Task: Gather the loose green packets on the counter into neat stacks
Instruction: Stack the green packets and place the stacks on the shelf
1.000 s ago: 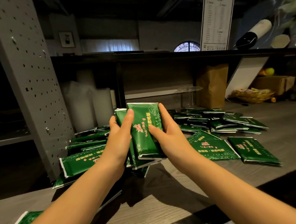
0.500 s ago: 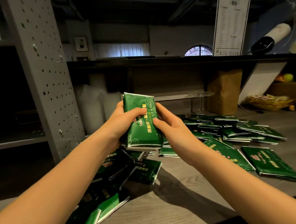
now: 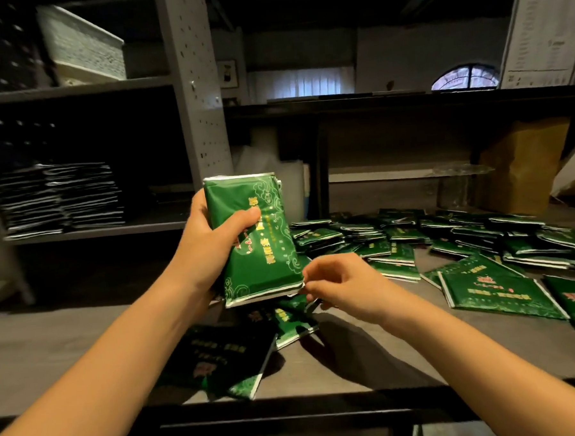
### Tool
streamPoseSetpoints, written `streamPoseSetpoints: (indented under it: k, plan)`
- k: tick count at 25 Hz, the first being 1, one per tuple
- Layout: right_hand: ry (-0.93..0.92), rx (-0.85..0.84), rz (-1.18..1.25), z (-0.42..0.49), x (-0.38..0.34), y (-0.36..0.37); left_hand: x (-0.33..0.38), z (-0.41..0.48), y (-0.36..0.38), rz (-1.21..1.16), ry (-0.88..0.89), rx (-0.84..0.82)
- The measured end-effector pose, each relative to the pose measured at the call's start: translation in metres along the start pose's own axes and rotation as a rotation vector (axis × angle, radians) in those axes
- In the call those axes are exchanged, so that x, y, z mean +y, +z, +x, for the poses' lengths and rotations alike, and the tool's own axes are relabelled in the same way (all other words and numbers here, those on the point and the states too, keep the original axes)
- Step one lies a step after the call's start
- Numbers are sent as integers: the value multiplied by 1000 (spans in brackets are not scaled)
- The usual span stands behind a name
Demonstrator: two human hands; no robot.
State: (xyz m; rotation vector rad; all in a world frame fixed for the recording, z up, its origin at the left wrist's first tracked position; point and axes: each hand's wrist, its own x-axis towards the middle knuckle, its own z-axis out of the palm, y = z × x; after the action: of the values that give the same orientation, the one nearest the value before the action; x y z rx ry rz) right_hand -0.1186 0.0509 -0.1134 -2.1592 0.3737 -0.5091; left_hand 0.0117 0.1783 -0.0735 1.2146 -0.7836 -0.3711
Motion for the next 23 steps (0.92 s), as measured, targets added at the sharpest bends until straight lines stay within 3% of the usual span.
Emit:
streamPoseSetpoints:
  k: [4,9,15,19,23]
  plan:
    - [-114,-159,-281,-1,-10,41,5,-15,-28,3,21,69]
    - [-114,-176,-558,4,-26,75,9,-20,-43,31,43,91]
    - [93,-290,-443,-5,-34,43,12,-17,-42,8,58,59]
    - [147,-187,-372,-8,-22,6,9,-15,-33,-12,58,-12]
    - [98,40,-57,-14,-3,-37,4,-8,-14,-49,45,-62]
